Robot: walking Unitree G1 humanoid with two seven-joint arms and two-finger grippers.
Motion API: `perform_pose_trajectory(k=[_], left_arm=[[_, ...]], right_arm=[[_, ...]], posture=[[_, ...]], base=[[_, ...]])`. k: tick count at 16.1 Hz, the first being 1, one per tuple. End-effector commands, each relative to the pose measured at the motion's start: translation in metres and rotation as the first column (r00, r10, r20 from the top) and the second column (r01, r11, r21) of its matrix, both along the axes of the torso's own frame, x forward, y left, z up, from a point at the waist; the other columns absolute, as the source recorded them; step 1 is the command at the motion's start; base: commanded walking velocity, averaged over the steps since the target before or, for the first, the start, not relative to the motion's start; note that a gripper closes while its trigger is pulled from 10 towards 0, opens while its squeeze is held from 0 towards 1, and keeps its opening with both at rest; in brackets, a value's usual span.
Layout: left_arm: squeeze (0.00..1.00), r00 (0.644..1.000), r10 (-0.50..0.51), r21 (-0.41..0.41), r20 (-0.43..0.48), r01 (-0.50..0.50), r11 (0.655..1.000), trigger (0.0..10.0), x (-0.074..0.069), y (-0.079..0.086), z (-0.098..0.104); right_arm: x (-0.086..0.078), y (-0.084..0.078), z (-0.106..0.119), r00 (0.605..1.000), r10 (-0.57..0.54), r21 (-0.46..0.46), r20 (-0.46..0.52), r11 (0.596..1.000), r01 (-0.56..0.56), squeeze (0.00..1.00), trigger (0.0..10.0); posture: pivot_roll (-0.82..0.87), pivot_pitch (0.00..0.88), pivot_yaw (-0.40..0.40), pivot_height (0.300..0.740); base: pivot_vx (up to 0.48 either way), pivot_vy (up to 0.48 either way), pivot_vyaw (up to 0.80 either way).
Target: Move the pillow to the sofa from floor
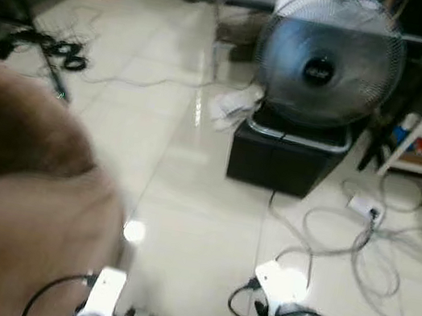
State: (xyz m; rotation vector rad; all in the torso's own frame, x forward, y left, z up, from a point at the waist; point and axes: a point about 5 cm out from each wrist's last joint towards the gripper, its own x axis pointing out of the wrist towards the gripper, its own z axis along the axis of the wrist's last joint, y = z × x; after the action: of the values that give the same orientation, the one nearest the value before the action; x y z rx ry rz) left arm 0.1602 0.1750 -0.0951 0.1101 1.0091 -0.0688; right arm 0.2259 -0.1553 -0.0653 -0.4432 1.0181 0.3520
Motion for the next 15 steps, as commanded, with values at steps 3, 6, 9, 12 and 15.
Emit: perform_pose_trajectory(k=[3,6,9,12,15], left_arm=[[0.0,1.0,-0.001,0.007,-0.017,0.001,1.0,10.0,-0.0029,0.0016,-0.0013],[0.0,1.0,-0.009,0.007,-0.015,0.009,1.0,10.0,-0.0034,0.0017,-0.0014],[0.0,1.0,-0.01,0.007,-0.013,0.01,1.0,10.0,-0.0033,0.0019,-0.0013],[0.0,1.0,-0.015,0.007,-0.013,0.015,1.0,10.0,-0.0026,0.0024,-0.0009],[0.0,1.0,-0.008,0.006,-0.012,0.008,1.0,10.0,-0.0018,0.0032,-0.0006]], right_arm=[[-0.0039,-0.0009,-0.0023,1.0,0.0,-0.002,-0.014,1.0,0.0,0.0,10.0],[-0.0047,-0.0006,-0.0028,1.0,-0.001,-0.001,-0.016,1.0,0.001,0.0,10.0],[-0.0049,-0.0004,-0.0029,1.0,-0.002,0.001,-0.017,1.0,0.002,0.0,10.0],[-0.0041,0.0003,-0.0025,1.0,-0.002,0.0,-0.015,1.0,0.002,0.0,10.0],[-0.0033,0.0011,-0.002,1.0,0.0,0.001,-0.015,1.0,0.0,0.0,10.0]], posture=[[-0.09,0.0,0.052,0.718],[-0.09,0.0,0.054,0.718],[-0.1,0.0,0.054,0.718],[-0.09,0.0,0.053,0.718],[-0.09,0.0,0.051,0.718]], base=[[0.0,0.0,0.0],[0.0,0.0,0.0],[0.0,0.0,0.0],[-0.475,0.0,0.0],[-0.457,0.0,0.0]])
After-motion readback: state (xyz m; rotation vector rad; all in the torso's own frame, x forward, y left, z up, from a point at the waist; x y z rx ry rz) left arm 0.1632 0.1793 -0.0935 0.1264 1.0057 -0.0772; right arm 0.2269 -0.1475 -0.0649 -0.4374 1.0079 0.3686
